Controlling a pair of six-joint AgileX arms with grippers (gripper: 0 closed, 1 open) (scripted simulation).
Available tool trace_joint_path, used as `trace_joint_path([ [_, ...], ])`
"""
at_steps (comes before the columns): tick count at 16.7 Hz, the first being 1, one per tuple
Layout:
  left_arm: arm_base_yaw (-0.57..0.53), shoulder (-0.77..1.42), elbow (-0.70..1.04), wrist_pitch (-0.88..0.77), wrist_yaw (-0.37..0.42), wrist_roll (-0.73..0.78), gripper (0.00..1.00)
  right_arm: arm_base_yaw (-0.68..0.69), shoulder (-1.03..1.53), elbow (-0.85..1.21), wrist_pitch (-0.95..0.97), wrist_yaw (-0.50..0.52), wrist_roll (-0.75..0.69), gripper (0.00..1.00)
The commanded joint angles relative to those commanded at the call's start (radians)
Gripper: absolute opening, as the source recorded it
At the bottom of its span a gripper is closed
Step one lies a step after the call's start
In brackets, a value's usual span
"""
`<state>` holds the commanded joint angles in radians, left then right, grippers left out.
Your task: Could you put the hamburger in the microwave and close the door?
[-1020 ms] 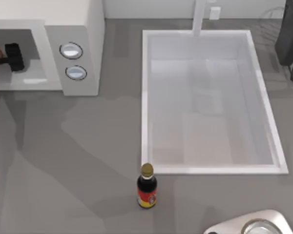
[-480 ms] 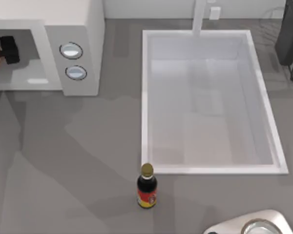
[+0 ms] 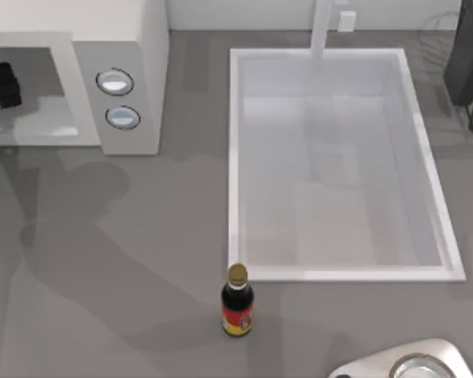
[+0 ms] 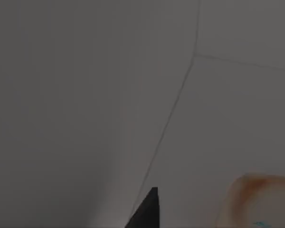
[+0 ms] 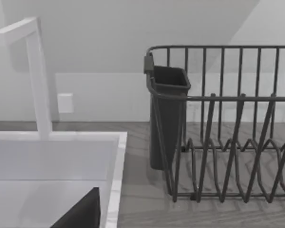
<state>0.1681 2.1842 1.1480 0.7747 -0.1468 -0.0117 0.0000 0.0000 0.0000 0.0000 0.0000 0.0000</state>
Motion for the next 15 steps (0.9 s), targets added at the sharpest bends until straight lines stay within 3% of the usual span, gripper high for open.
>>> trace_joint_path([
  [15, 0.013, -0.128, -0.192, 0.174, 0.009, 0.002, 1.0, 0.0, 0.0, 0.0, 0.0, 0.0, 0.0, 1.0],
])
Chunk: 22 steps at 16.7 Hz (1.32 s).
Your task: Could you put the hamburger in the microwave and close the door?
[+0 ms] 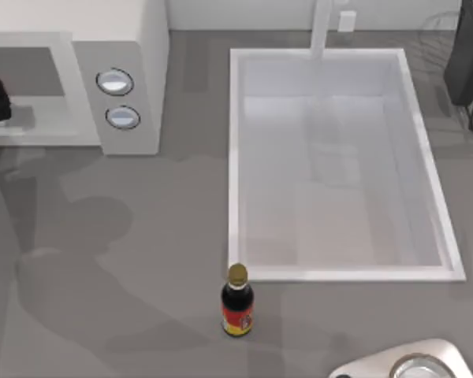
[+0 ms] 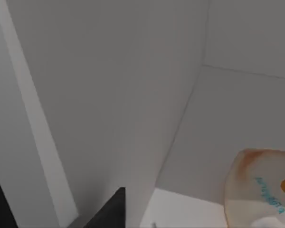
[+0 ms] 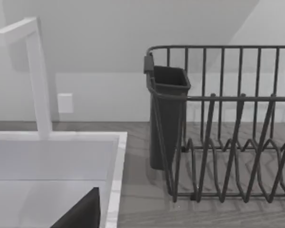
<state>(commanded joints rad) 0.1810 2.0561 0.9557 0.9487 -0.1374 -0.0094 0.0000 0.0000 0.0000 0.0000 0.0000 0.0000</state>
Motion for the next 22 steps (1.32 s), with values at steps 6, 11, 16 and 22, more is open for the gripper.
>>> trace_joint_path([
  [6, -0.001, -0.051, -0.104, 0.03, 0.021, 0.002, 1.0, 0.0, 0.0, 0.0, 0.0, 0.0, 0.0, 1.0],
  [11, 0.005, -0.091, -0.201, 0.042, 0.045, 0.007, 1.0, 0.0, 0.0, 0.0, 0.0, 0.0, 0.0, 1.0],
  [16, 0.021, -0.127, -0.307, 0.049, 0.075, 0.015, 1.0, 0.0, 0.0, 0.0, 0.0, 0.0, 0.0, 1.0],
  [22, 0.048, -0.172, -0.442, 0.056, 0.115, 0.031, 1.0, 0.0, 0.0, 0.0, 0.0, 0.0, 0.0, 1.0],
])
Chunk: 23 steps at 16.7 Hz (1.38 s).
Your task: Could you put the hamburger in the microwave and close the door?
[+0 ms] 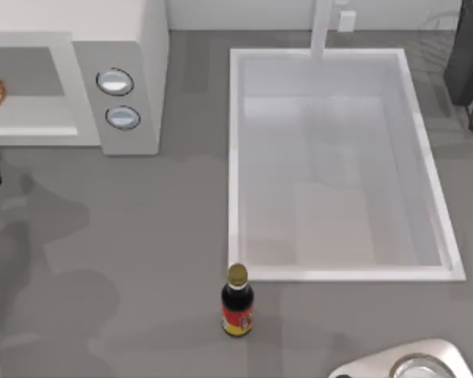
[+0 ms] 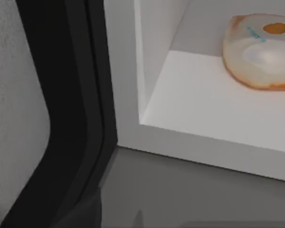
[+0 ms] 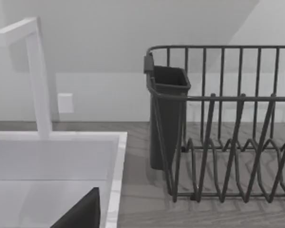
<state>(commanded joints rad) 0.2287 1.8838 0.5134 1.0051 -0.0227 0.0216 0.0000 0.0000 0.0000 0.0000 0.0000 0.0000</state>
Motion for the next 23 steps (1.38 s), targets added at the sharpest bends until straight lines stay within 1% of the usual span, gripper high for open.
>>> trace_joint_path([
  [6, 0.039, -0.023, -0.151, 0.004, 0.05, 0.03, 1.0, 0.0, 0.0, 0.0, 0.0, 0.0, 0.0, 1.0],
  [13, 0.035, -0.02, -0.149, 0.004, 0.048, 0.029, 1.0, 0.0, 0.0, 0.0, 0.0, 0.0, 0.0, 1.0],
  [16, 0.031, -0.063, -0.108, 0.021, 0.043, 0.028, 1.0, 0.0, 0.0, 0.0, 0.0, 0.0, 0.0, 1.0],
  [20, 0.022, -0.137, -0.047, 0.019, 0.012, 0.019, 1.0, 0.0, 0.0, 0.0, 0.0, 0.0, 0.0, 1.0],
  [23, 0.015, -0.198, -0.011, -0.014, -0.017, 0.009, 1.0, 0.0, 0.0, 0.0, 0.0, 0.0, 0.0, 1.0],
])
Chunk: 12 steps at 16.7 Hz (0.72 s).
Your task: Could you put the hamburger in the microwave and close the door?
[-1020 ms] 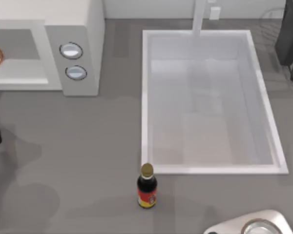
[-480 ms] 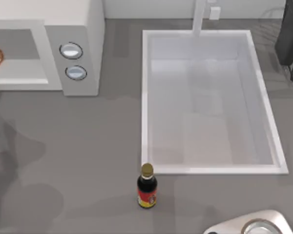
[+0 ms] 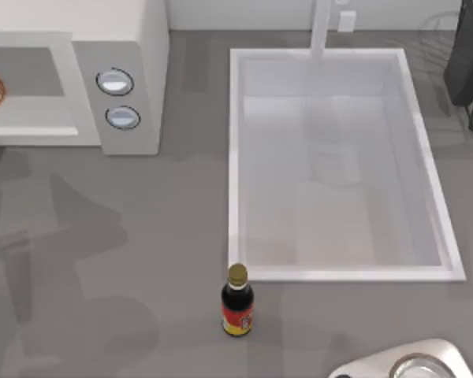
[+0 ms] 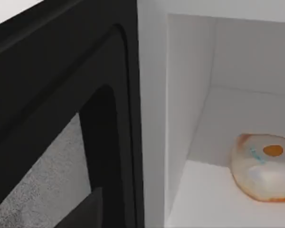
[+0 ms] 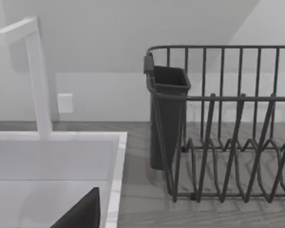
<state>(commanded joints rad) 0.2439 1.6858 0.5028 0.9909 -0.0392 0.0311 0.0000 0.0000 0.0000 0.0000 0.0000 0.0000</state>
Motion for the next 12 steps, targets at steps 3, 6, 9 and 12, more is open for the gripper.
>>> trace_joint_path([
  [3, -0.003, -0.06, 0.03, -0.061, -0.02, -0.006, 1.0, 0.0, 0.0, 0.0, 0.0, 0.0, 0.0, 1.0],
  [6, 0.0, -0.121, 0.049, -0.15, -0.028, -0.007, 1.0, 0.0, 0.0, 0.0, 0.0, 0.0, 0.0, 1.0],
  [9, 0.004, -0.18, 0.053, -0.258, -0.025, -0.006, 1.0, 0.0, 0.0, 0.0, 0.0, 0.0, 0.0, 1.0],
  [12, 0.01, -0.229, 0.045, -0.375, -0.007, 0.0, 1.0, 0.0, 0.0, 0.0, 0.0, 0.0, 0.0, 1.0],
])
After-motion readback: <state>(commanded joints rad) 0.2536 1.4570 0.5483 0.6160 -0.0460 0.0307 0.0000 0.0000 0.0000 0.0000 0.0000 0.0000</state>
